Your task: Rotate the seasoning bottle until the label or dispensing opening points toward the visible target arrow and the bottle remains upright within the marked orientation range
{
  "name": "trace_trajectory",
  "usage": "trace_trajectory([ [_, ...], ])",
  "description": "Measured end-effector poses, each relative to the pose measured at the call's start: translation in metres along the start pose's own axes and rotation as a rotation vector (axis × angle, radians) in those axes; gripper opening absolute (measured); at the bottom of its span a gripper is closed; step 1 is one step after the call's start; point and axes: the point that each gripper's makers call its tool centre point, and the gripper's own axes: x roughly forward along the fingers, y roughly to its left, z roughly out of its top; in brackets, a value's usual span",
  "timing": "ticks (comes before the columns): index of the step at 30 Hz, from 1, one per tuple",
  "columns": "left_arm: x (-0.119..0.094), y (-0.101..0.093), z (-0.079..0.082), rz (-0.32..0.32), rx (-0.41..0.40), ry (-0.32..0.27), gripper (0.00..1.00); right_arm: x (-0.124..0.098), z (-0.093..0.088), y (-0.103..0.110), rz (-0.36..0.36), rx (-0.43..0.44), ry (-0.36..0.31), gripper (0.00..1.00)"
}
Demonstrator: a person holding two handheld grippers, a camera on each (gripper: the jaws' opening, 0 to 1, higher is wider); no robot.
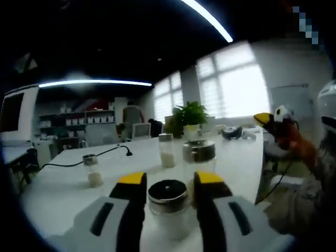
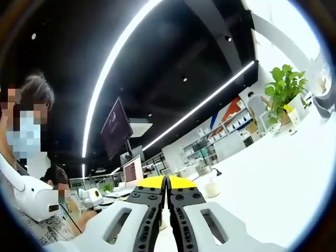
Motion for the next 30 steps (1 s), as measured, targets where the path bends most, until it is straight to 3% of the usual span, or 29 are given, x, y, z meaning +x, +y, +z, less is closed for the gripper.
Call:
trace_trajectory([
  [7, 0.0004, 0.0005, -0.0037, 0.027, 0.059, 0.026, 0.33, -0.001, 0.0017, -0.0012, -0.003, 0.005, -0.007, 0.0],
  [17, 0.0006, 0.0015, -0.0054, 0.011, 0.051, 0.025, 0.33, -0.0005, -0.0002, -0.0011, -0.007, 0.009, -0.003, 0.0],
  [24, 0.0034, 0.0022, -0.0058, -0.08, 0.018, 0.014, 0.33, -0.0006, -0.0018, -0.0012, -0.006, 0.013, 0.0, 0.0],
  [30, 0.0056, 0.0014, -0.006, -0.159, 0.047, 0.027, 0.33, -0.0001, -0.0021, -0.0011, -0.005, 0.015, 0.001, 0.0],
])
